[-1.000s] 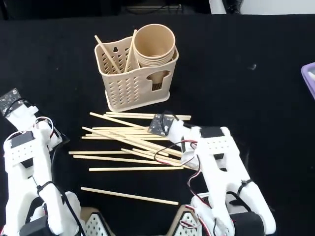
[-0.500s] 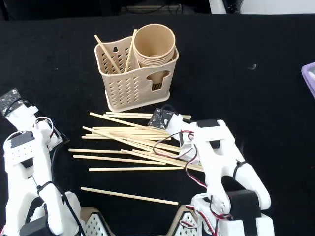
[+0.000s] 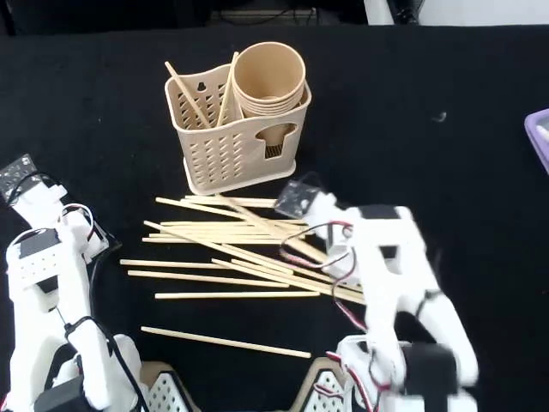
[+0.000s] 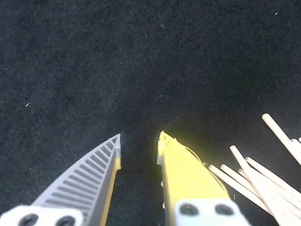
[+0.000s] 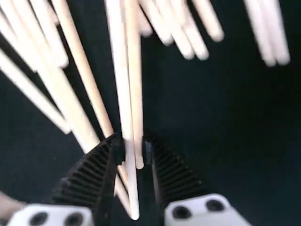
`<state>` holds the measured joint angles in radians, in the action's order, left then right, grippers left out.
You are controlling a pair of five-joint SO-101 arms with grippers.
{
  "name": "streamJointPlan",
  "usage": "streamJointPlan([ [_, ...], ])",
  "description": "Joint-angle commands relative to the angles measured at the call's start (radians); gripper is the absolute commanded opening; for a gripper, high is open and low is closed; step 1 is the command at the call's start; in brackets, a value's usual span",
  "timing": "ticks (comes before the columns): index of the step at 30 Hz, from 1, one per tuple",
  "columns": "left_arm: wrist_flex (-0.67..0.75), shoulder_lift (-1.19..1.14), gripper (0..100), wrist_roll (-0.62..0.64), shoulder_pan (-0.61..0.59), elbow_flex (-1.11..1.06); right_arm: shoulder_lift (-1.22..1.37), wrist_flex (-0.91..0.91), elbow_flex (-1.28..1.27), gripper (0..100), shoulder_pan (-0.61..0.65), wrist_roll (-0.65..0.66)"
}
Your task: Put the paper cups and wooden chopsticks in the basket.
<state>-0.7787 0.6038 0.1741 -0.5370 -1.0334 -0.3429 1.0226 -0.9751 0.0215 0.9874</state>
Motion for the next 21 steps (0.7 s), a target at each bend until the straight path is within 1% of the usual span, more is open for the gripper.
streamJointPlan([
  [1,0.008,0.032,13,0.003,-0.008,0.012,-0.229,0.183,0.048,1.1,-0.072,0.054],
  [4,0.008,0.032,13,0.003,-0.008,0.01,-0.348,0.229,0.004,1.1,-0.097,0.081],
  [7,0.008,0.032,13,0.003,-0.01,0.008,-0.423,0.226,-0.042,1.1,-0.147,0.135],
  [9,0.008,0.032,13,0.003,-0.01,0.007,-0.438,0.226,-0.067,1.1,-0.173,0.161],
  [14,0.008,0.032,13,0.003,-0.01,0.007,-0.473,0.245,-0.044,1.1,-0.221,0.163],
  [16,0.008,0.032,13,0.003,-0.01,0.007,-0.521,0.328,0.012,1.1,-0.226,0.163],
  [19,0.008,0.032,13,0.003,-0.01,0.007,-0.634,0.542,0.147,1.1,-0.224,0.166],
  [21,0.009,0.032,13,0.003,-0.01,0.007,-0.725,0.62,0.229,1.1,-0.23,0.17],
])
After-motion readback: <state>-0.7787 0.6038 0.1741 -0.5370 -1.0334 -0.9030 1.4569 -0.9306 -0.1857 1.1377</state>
